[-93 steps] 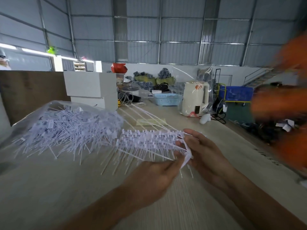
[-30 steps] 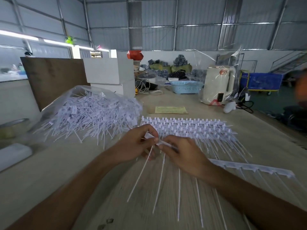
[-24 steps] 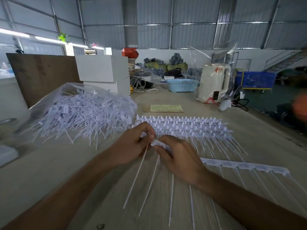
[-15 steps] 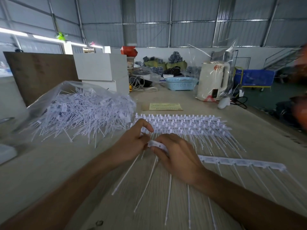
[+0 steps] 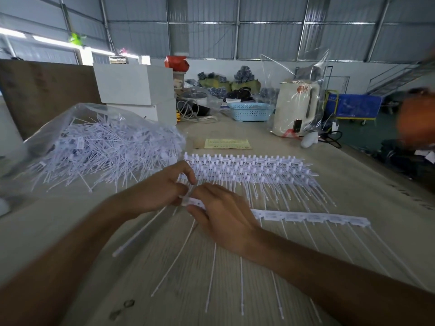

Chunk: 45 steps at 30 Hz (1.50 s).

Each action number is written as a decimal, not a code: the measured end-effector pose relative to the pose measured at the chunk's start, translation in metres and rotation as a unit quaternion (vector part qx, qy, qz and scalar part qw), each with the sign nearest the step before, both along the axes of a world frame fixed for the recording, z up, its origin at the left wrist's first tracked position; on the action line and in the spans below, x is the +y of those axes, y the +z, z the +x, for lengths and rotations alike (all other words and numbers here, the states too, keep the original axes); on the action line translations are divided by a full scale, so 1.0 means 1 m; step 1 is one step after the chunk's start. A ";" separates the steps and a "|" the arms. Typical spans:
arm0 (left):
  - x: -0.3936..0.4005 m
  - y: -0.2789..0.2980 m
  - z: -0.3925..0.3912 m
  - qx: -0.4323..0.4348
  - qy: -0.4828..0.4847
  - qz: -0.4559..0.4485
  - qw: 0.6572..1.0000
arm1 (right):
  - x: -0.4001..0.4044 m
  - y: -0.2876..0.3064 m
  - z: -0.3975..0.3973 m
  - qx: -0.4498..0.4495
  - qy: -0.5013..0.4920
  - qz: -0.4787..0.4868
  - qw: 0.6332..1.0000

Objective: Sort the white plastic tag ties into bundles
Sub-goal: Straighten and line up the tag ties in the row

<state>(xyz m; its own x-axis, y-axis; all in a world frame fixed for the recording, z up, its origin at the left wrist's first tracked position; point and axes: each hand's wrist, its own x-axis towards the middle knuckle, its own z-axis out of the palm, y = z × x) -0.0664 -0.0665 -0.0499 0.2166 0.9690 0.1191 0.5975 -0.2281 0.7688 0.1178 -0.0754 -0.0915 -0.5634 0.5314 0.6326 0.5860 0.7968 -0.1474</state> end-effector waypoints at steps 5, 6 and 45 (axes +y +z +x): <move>0.002 0.007 -0.008 -0.131 0.044 -0.019 0.990 | 0.010 0.008 -0.015 0.115 -0.002 -0.184 0.976; 0.003 0.009 -0.010 -0.158 0.051 -0.031 0.986 | 0.014 0.012 -0.019 0.149 0.010 -0.249 0.957; 0.003 -0.003 -0.002 -0.358 -0.014 0.022 0.933 | 0.025 0.028 0.000 0.273 0.087 -0.301 0.910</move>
